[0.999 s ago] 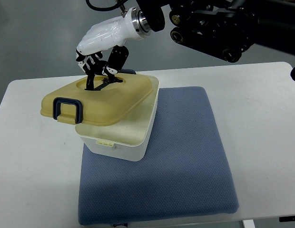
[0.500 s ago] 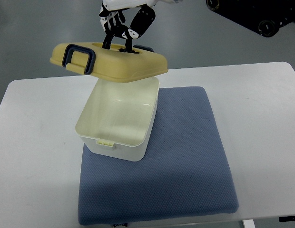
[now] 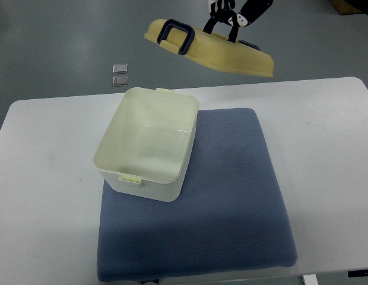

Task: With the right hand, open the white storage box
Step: 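Carry the lid away from the box and lower it toward the mat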

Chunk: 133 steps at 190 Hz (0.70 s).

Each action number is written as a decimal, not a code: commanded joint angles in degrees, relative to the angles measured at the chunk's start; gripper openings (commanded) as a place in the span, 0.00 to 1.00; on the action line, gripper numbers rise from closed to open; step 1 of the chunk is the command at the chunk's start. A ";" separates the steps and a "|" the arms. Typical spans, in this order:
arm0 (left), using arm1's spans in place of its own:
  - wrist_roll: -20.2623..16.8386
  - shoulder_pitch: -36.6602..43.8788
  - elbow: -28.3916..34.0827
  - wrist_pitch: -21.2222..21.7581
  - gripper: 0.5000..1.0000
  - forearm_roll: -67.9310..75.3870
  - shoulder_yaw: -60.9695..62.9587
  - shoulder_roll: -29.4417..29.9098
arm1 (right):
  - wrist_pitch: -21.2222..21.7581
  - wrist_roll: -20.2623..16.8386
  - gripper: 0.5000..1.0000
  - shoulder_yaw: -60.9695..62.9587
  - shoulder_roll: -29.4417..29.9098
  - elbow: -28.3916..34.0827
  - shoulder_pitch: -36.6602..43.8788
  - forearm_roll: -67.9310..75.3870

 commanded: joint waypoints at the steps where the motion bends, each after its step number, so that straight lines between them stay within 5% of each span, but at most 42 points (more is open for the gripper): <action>1: 0.05 0.00 0.00 0.00 1.00 0.00 0.03 0.00 | 0.42 0.08 0.00 -2.97 -2.96 0.15 -0.24 -0.17; 133: 0.05 0.00 -0.26 0.00 1.00 0.09 -0.06 0.00 | -0.72 -0.19 0.00 -19.94 -8.42 0.68 -0.59 -0.26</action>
